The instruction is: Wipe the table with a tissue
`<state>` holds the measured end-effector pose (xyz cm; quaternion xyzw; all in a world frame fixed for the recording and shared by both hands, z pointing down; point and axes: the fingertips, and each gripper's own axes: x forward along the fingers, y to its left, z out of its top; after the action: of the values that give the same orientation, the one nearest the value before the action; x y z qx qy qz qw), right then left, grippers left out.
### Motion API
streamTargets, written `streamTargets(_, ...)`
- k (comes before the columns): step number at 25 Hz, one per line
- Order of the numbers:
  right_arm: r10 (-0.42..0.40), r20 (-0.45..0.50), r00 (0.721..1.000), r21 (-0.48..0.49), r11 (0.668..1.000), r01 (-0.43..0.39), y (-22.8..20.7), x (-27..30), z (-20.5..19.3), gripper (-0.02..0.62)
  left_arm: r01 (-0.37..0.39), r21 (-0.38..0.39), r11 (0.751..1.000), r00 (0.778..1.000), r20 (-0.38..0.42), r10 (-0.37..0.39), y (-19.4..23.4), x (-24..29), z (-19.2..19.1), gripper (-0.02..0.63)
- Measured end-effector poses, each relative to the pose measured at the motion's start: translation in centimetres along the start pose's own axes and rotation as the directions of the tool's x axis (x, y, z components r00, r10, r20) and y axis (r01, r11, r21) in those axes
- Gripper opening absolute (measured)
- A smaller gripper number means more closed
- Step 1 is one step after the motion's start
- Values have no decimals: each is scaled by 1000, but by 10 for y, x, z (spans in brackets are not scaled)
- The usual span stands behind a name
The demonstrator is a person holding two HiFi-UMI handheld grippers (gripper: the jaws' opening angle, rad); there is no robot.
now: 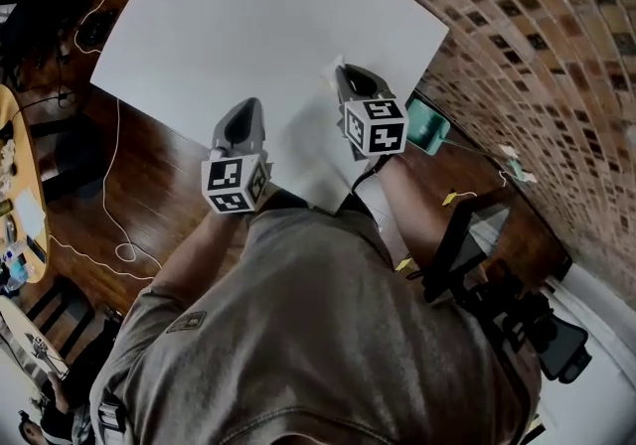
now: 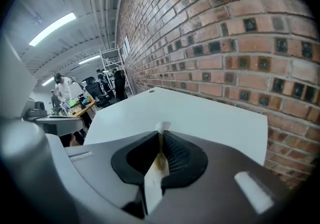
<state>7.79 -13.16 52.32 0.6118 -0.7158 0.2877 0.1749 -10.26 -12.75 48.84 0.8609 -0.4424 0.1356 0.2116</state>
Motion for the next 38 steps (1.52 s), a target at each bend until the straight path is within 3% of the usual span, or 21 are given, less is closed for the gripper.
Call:
streamTargets(5,-2,71,997,-3,1000,2,24,-57,-3,41,35,77,996,998,45,-39,-18,-17,6,2)
streamTargets(14,106,187,977,-41,994,-100,64,-127,-14,41,-13,80,997,996,84,7,-51,-71,-9,2)
streamTargets(17,161,214,964,-66,986,-151,77,-159,-24,41,-40,48,998,995,94,36,-67,-100,-24,2)
streamTargets(25,248,238,939,-93,968,-232,97,-231,-69,41,-124,53,991,987,108,117,-109,-191,-58,2)
streamTargets(31,262,266,928,-111,964,-240,116,-280,-86,41,-139,70,988,981,146,127,-120,-236,-60,2)
streamTargets(38,219,291,931,-103,975,-197,134,-311,-105,41,-97,60,993,980,179,85,-127,-259,-63,2)
